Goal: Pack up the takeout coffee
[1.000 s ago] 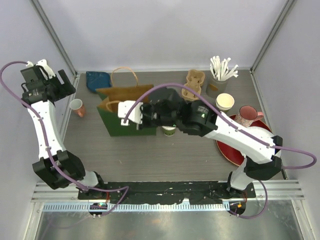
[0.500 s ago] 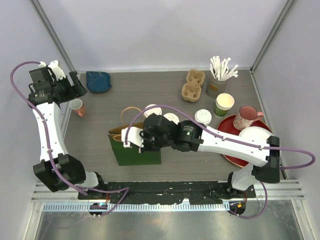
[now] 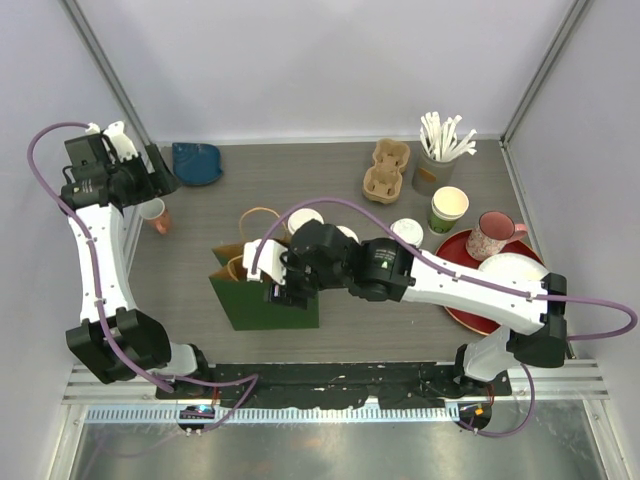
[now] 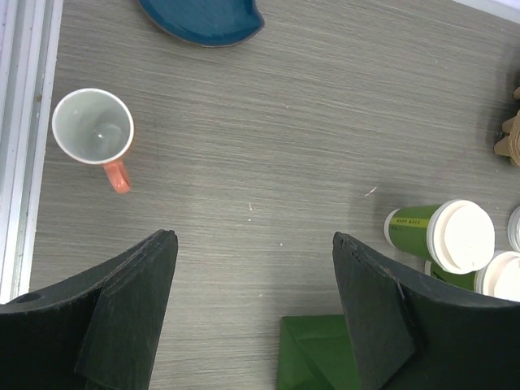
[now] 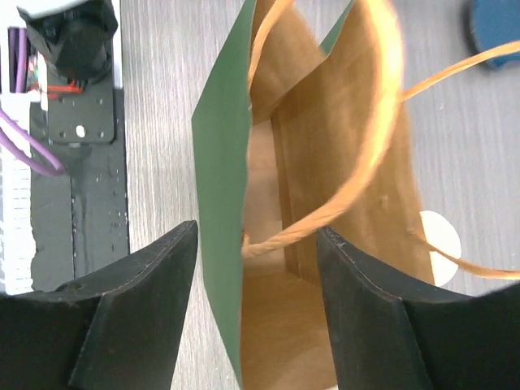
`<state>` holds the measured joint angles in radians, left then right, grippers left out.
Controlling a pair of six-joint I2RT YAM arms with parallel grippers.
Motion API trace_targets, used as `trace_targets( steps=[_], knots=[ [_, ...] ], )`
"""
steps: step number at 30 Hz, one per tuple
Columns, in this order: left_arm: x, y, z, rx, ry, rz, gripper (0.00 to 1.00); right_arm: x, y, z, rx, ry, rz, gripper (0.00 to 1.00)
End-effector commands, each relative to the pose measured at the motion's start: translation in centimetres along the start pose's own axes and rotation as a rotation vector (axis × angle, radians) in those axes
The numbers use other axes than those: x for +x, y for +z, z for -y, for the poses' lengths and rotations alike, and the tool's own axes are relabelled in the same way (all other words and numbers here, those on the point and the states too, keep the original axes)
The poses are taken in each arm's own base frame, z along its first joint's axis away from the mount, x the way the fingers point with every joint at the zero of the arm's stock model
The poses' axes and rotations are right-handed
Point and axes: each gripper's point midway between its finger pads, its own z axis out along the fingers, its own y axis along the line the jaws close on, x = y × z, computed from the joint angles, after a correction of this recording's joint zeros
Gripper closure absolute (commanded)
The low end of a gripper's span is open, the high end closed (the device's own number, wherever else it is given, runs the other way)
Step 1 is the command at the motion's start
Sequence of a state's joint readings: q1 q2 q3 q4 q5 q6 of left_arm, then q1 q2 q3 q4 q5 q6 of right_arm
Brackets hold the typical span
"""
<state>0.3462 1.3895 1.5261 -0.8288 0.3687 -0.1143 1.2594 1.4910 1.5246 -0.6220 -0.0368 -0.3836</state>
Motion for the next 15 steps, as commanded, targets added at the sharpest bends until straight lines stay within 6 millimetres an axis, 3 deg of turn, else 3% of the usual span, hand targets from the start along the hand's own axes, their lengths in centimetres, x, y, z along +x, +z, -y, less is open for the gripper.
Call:
trace_targets(
  steps=[1, 4, 5, 8, 9, 10, 11, 12, 14, 15],
  knots=[
    [-0.8, -1.4, 1.3, 0.036, 0.050, 0.039, 0.19, -8.2, -6.3, 3.0, 0.098, 0.023, 0.262, 0.32],
    [-0.6, -1.5, 1.7, 0.048, 0.061, 0.033, 0.19, -11.8, -10.9, 6.1, 0.191, 0.086, 0.400, 0.29],
    [-0.5, -1.4, 1.9, 0.053, 0.067, 0.026, 0.19, -12.4, -12.8, 8.8, 0.244, 0.119, 0.442, 0.29],
    [0.0, -1.4, 2.5, 0.069, 0.091, 0.010, 0.19, -12.2, -16.2, 13.8, 0.347, 0.247, 0.514, 0.29],
    [0.2, -1.4, 2.8, 0.074, 0.096, 0.004, 0.19, -10.3, -17.8, 18.1, 0.479, 0.304, 0.506, 0.29],
    [0.4, -1.4, 2.9, 0.078, 0.104, 0.000, 0.19, -9.1, -18.3, 20.0, 0.546, 0.346, 0.494, 0.29],
    [0.7, -1.3, 3.5, 0.091, 0.124, -0.010, 0.19, -7.2, -17.6, 22.2, 0.612, 0.384, 0.448, 0.29],
    [0.9, -1.3, 3.6, 0.090, 0.131, -0.020, 0.19, -3.9, -18.7, 25.5, 0.712, 0.429, 0.390, 0.28],
    [1.2, -1.2, 4.1, 0.095, 0.156, -0.028, 0.19, -0.1, -18.3, 28.9, 0.756, 0.512, 0.326, 0.29],
    [1.3, -1.2, 4.2, 0.094, 0.159, -0.032, 0.19, 4.5, -16.9, 31.9, 0.773, 0.582, 0.241, 0.30]
  ],
)
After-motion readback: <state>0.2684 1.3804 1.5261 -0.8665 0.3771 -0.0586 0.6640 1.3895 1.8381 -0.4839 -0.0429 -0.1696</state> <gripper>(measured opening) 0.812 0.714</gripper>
